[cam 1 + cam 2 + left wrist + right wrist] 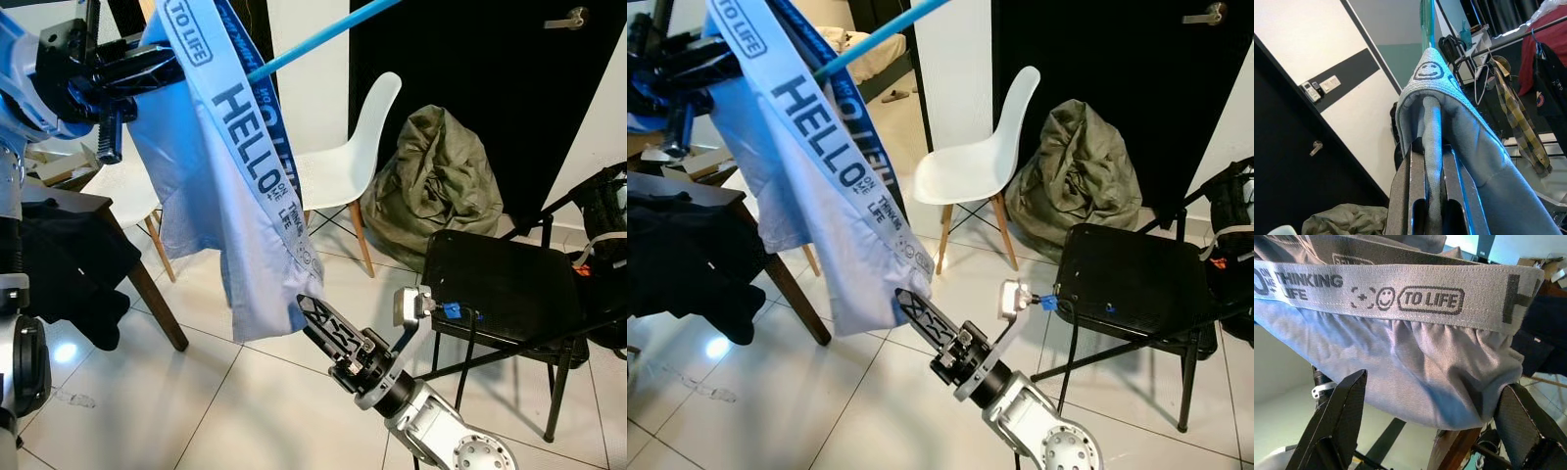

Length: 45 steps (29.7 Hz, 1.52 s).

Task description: Hang hanger

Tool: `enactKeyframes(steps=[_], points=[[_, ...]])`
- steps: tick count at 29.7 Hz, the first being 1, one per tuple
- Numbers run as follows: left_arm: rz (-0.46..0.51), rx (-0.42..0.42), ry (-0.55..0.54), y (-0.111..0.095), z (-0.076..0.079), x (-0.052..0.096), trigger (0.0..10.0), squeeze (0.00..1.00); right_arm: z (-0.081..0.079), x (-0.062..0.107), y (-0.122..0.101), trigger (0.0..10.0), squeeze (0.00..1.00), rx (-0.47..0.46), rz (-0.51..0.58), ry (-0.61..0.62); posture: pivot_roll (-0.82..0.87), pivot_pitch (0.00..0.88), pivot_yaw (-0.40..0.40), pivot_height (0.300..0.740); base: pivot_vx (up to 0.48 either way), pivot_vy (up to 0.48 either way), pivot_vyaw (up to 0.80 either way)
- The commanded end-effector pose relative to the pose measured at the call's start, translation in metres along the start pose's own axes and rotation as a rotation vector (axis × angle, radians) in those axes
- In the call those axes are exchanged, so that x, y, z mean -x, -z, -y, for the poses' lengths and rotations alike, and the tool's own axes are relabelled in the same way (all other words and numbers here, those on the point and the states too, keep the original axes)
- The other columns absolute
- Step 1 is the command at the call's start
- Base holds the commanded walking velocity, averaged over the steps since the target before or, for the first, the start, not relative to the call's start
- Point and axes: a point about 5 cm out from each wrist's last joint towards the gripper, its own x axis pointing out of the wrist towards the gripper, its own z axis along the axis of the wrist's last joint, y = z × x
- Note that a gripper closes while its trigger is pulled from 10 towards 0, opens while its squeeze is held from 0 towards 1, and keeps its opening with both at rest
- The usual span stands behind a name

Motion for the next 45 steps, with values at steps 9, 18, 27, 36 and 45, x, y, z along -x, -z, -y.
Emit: enactKeyframes(steps=[9, 18, 27, 36, 45], points=[[0.035, -0.016, -0.001, -0.004, -0.001, 0.0, 0.0, 0.0, -0.014, -0.025, 0.001, 9.8, 0.0, -0.014, 0.065, -0.105, -0.04, 0.028, 0.097, 0.74, 0.0, 0.0, 0.0], [0.038, -0.018, -0.007, -0.004, -0.002, 0.0, 0.0, 0.0, -0.014, -0.029, -0.007, 0.0, 0.0, 0.009, 0.119, -0.101, -0.03, 0.031, 0.098, 0.74, 0.0, 0.0, 0.0], [0.032, -0.02, -0.023, -0.003, -0.002, 0.001, 0.0, 0.0, -0.014, -0.026, -0.015, 0.0, 0.0, 0.033, 0.143, -0.092, -0.03, 0.032, 0.097, 0.74, 0.0, 0.0, 0.0], [-0.055, 0.183, -0.161, 0.051, 0.028, 0.034, 0.0, 0.0, -0.008, -0.009, -0.079, 0.0, 0.0, 0.382, 0.238, 0.103, -0.02, 0.036, 0.099, 0.74, 0.0, 0.0, 0.0], [-0.054, 0.615, -0.332, 0.144, 0.144, 0.041, 0.0, 0.0, 0.006, 0.005, -0.119, 0.0, 0.0, 0.774, 0.126, 0.387, 0.01, 0.047, 0.065, 0.74, 0.0, 0.0, 0.0]])
